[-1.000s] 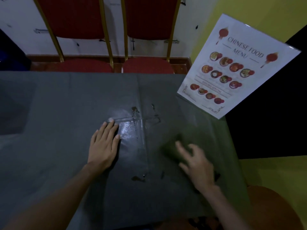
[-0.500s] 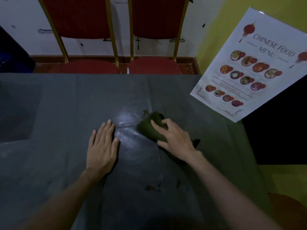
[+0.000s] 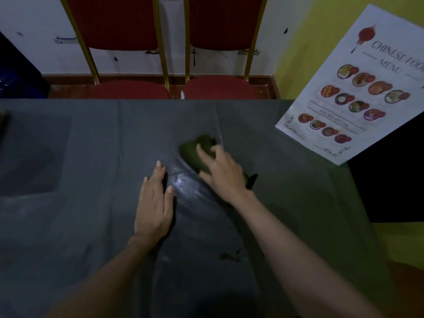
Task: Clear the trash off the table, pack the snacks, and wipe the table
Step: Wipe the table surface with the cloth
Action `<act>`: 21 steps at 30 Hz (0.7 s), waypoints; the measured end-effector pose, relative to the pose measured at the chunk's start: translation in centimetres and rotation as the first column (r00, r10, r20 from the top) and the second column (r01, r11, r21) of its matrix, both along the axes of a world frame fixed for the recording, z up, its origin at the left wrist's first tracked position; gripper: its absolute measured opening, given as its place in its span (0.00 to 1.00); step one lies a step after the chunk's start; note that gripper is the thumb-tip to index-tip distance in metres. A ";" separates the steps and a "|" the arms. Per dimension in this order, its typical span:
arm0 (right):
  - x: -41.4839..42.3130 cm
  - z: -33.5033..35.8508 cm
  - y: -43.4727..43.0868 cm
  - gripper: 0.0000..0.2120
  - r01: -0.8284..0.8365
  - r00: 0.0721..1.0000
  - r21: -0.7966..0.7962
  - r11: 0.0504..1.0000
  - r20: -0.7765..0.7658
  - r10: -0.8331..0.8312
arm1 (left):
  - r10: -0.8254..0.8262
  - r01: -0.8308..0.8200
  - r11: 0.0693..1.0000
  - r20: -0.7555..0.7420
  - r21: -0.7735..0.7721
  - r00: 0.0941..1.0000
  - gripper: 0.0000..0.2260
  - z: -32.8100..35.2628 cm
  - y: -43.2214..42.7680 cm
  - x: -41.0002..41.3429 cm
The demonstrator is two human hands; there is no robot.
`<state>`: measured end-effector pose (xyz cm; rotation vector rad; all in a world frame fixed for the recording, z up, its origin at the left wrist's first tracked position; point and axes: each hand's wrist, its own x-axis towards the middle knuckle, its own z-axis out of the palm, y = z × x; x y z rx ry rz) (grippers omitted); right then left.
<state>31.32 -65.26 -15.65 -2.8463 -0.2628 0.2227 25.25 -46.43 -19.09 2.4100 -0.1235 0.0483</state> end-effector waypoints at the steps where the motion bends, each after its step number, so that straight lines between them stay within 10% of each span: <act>1: -1.8 0.0 -0.6 0.32 -0.084 0.996 0.017 0.996 -0.021 0.084 | 0.019 -0.020 0.999 -0.008 -0.041 1.000 0.25 0.1 0.0 -0.1; 4: -6.3 -0.3 -5.9 0.33 -0.134 0.990 0.007 0.991 -0.040 0.134 | 0.038 -0.040 0.994 -0.027 -0.101 0.999 0.26 0.7 0.0 -0.2; 11: 1.2 -0.4 -6.6 0.31 0.683 0.727 -0.010 0.731 0.114 -0.677 | 0.067 -0.089 0.972 -0.104 -0.216 0.992 0.29 0.4 0.5 -0.6; 21: -3.2 -0.2 3.4 0.31 -0.067 0.998 0.041 0.997 -0.009 0.067 | 0.194 -0.186 0.906 -0.019 -0.381 0.981 0.28 -0.1 0.9 -0.5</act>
